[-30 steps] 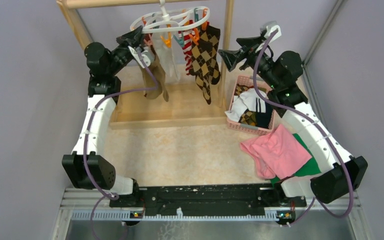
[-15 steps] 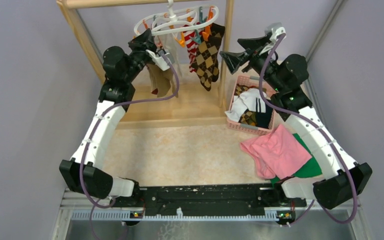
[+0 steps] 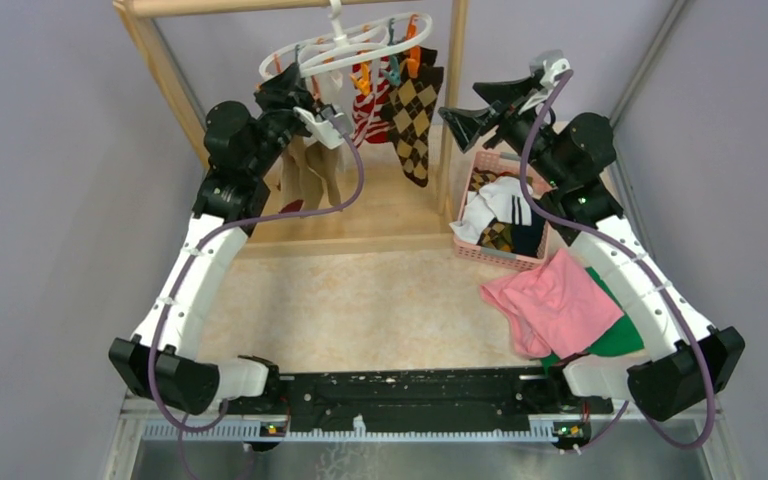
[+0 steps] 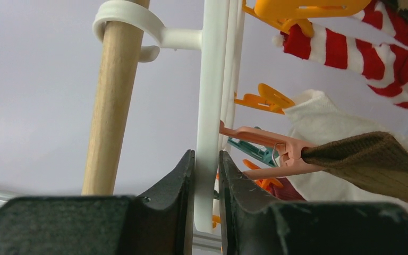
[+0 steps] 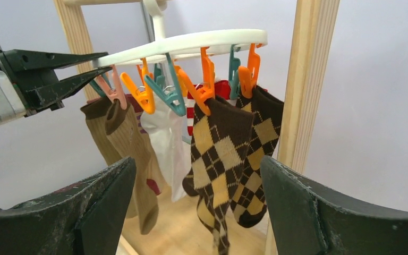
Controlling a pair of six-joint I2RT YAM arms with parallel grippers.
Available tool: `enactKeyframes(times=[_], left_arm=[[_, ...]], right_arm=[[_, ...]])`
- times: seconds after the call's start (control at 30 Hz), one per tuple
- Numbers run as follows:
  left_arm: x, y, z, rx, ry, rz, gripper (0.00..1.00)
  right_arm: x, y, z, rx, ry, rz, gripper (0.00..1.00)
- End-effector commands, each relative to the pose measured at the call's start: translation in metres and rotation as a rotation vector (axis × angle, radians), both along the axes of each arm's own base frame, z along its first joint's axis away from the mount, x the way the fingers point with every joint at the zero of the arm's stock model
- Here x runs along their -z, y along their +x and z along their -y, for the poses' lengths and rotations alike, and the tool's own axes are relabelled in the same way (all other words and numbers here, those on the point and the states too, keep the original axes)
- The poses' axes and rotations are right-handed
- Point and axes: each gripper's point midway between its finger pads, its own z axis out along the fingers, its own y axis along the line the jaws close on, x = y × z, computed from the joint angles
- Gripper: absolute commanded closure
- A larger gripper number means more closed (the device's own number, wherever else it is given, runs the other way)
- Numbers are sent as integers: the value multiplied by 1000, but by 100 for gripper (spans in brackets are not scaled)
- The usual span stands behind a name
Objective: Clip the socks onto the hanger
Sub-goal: Rotate the hanger at the clothesline, then pick up the sock from the bin.
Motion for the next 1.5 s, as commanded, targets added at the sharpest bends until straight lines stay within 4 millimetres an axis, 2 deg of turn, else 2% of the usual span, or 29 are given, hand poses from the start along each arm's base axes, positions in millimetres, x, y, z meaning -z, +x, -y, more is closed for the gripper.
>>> enactKeyframes(times=[0.0, 0.2, 0.4, 0.57, 0.73, 0.93, 1.07, 1.27, 1.47], left_arm=[[-57, -39, 1, 64, -89, 155, 74], [-61, -58, 10, 156, -148, 145, 58], [-56, -77, 18, 242, -196, 109, 40], [-53, -87, 21, 283, -226, 94, 37], [-61, -105, 29, 378, -315, 69, 36], [-67, -137, 40, 545, -504, -28, 22], [-53, -160, 48, 663, -632, -117, 16], [-17, -187, 57, 801, -796, -290, 2], [28, -207, 66, 872, -884, -496, 1]], right_arm=[[-25, -18, 9, -9, 37, 67, 14], [-20, -20, 8, -15, 31, 61, 14], [-14, -22, 8, -18, 22, 54, 13], [-11, -24, 9, -19, 17, 52, 13], [-6, -27, 9, -29, 12, 50, 13], [9, -30, 6, -47, -4, 47, 13], [20, -33, 5, -58, -14, 44, 13], [38, -43, 10, -53, -20, 69, 12], [65, -56, 15, -60, -20, 66, 11]])
